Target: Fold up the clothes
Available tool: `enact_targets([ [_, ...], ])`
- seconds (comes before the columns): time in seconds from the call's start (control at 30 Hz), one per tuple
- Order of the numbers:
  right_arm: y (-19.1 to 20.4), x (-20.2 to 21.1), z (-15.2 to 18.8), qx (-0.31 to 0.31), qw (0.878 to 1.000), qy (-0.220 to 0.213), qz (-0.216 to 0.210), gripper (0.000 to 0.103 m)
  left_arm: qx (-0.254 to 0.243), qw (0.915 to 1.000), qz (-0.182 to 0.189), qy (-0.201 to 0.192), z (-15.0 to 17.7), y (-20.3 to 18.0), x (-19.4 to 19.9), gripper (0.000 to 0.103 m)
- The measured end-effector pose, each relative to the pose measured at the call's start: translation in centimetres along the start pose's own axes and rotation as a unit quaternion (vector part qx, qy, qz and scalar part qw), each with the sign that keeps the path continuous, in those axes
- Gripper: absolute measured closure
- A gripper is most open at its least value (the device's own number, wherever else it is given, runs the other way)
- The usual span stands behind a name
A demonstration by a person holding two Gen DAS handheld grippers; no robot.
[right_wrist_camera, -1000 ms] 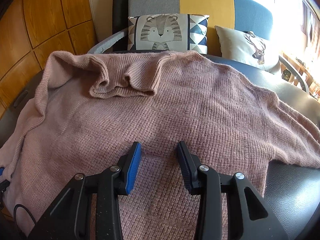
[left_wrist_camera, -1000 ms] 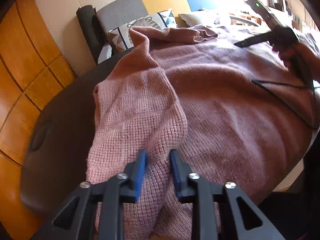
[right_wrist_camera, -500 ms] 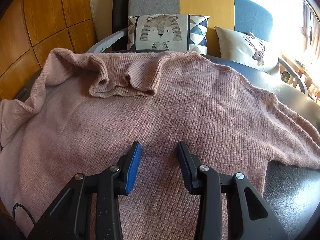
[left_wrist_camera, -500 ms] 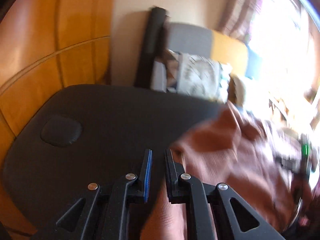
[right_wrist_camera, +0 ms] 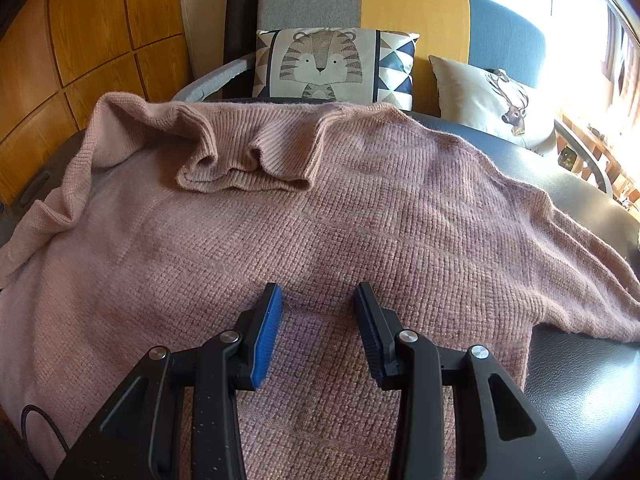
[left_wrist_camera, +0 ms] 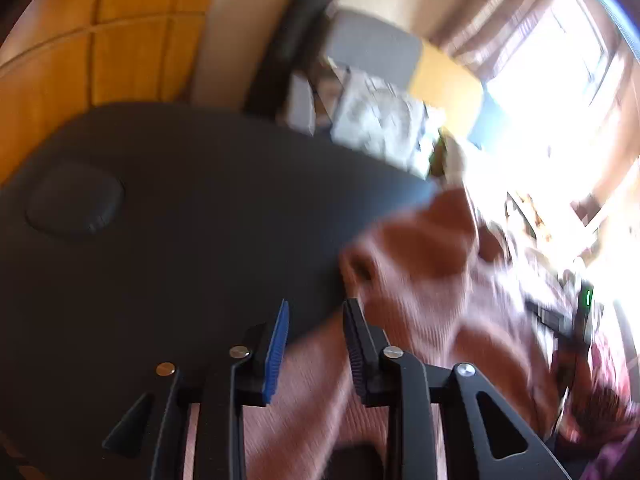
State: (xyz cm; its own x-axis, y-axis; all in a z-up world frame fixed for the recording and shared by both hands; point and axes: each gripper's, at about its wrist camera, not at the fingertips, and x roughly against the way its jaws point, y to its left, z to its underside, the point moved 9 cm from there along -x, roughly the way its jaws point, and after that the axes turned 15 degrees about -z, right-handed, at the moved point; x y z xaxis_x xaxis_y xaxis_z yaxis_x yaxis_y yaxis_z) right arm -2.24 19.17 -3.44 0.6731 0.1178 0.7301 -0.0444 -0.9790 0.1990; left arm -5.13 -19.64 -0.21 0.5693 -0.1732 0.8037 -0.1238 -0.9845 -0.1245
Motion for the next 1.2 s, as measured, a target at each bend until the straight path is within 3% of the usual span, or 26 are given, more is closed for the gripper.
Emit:
enact_targets([
  [0.1, 0.0, 0.0, 0.0, 0.001, 1.000, 0.000, 0.001, 0.062, -0.036, 0.9990, -0.012, 0.024, 2.4, -1.6, -0.4, 0.070],
  [0.27, 0.0, 0.0, 0.0, 0.000, 1.000, 0.000, 0.000, 0.062, -0.099, 0.9939, -0.038, 0.030, 3.8, -3.6, -1.3, 0.065],
  [0.33, 0.0, 0.1, 0.0, -0.001, 1.000, 0.000, -0.001, 0.062, -0.125, 0.9888, -0.074, 0.033, 3.7, -3.8, -2.1, 0.064],
  [0.47, -0.1, 0.0, -0.1, -0.001, 1.000, -0.001, -0.001, 0.062, -0.181, 0.9697, -0.159, 0.036, 3.7, -4.4, -4.3, 0.064],
  [0.5, -0.1, 0.0, -0.1, -0.001, 1.000, -0.001, -0.001, 0.062, -0.175, 0.9719, -0.155, 0.032, 3.4, -4.4, -4.1, 0.068],
  [0.53, -0.1, 0.0, -0.1, -0.001, 1.000, -0.001, -0.001, 0.062, -0.168, 0.9739, -0.150, 0.027, 3.0, -4.4, -4.0, 0.084],
  [0.6, -0.1, 0.0, -0.1, -0.001, 1.000, -0.001, -0.001, 0.062, -0.149, 0.9759, -0.160, 0.005, 1.6, -3.8, -3.2, 0.097],
  [0.8, -0.2, 0.0, -0.1, 0.001, 1.000, 0.000, 0.002, 0.062, -0.080, 0.9739, -0.199, -0.075, -4.1, 0.0, 0.3, 0.098],
  [1.0, -0.2, 0.1, -0.1, 0.001, 1.000, 0.000, 0.002, 0.062, -0.003, 0.9475, -0.289, -0.137, -9.3, 7.0, 3.1, 0.098],
  [1.1, -0.2, 0.1, -0.1, 0.002, 1.000, 0.000, 0.003, 0.062, 0.031, 0.9400, -0.312, -0.135, -10.8, 10.9, 3.1, 0.098],
  [1.2, -0.2, 0.1, -0.1, 0.003, 1.000, 0.001, 0.004, 0.062, 0.049, 0.9429, -0.308, -0.115, -11.7, 12.9, 1.7, 0.098],
])
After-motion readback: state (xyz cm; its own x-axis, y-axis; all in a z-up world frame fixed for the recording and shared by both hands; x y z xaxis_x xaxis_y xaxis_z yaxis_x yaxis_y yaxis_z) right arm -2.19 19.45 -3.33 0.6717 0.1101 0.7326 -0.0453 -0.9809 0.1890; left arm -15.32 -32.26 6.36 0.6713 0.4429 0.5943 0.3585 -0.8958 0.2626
